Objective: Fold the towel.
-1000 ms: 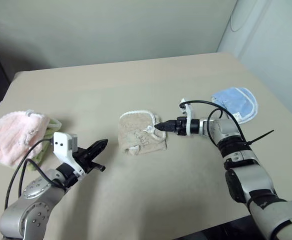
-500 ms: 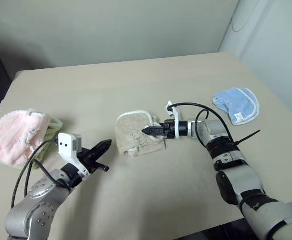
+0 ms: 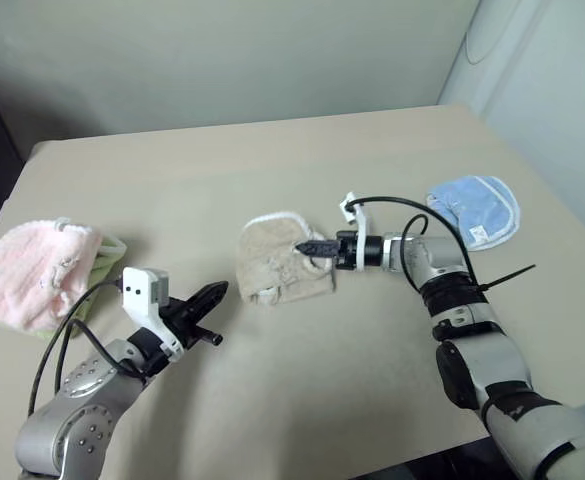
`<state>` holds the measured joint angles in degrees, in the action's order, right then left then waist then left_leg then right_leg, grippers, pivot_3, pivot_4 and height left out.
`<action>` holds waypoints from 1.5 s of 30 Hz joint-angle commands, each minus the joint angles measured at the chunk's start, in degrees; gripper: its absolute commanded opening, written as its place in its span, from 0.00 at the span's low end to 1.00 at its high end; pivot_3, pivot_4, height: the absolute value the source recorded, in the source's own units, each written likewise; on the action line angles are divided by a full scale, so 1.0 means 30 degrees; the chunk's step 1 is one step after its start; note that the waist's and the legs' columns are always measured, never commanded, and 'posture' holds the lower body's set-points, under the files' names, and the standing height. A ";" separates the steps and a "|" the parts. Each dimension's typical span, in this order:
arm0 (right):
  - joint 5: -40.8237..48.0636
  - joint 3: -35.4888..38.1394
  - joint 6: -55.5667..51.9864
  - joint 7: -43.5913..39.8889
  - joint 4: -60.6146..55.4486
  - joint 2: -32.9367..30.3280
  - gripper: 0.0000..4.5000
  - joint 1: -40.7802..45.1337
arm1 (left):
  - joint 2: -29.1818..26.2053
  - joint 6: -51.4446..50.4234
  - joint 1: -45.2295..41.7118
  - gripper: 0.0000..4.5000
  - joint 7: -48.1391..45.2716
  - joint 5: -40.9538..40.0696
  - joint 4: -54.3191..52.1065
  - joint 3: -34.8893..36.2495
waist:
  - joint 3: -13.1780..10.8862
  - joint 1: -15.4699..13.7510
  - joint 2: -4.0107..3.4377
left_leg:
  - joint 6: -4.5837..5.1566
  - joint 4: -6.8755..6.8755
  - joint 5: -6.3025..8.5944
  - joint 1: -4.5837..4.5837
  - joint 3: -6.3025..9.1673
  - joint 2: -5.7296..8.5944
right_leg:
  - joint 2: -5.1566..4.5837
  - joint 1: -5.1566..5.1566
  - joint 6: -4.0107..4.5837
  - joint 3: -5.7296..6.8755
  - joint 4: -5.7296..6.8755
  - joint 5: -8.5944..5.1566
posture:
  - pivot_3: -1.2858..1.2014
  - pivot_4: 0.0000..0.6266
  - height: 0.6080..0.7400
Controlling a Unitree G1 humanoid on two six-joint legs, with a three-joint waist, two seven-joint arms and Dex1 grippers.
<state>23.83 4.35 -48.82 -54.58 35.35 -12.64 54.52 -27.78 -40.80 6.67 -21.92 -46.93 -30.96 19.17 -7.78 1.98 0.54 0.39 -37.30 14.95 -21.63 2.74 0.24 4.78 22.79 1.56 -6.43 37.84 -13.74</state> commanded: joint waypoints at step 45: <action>-0.0566 0.7786 0.7799 1.1706 0.8046 -1.0566 0.99 0.2616 | 0.0643 0.1405 -0.0980 0.00 -0.0532 0.0916 0.0900 -0.0739 | -0.0017 -0.0023 -0.0041 | 0.0305 0.0064 0.0179 0.0068 -0.0065 -0.0008 | -0.0010 -0.0002 -0.0008 -0.0051 0.0032 -0.0004 | 0.52 0.24 1.00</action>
<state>23.02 28.82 -26.99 -16.74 63.46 -43.08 62.65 -25.96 -38.56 4.44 -23.55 -44.43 -27.17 15.59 -7.83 1.91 0.41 1.30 -37.10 15.49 -21.43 2.55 0.22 4.75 22.79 1.53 -6.58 37.93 -13.75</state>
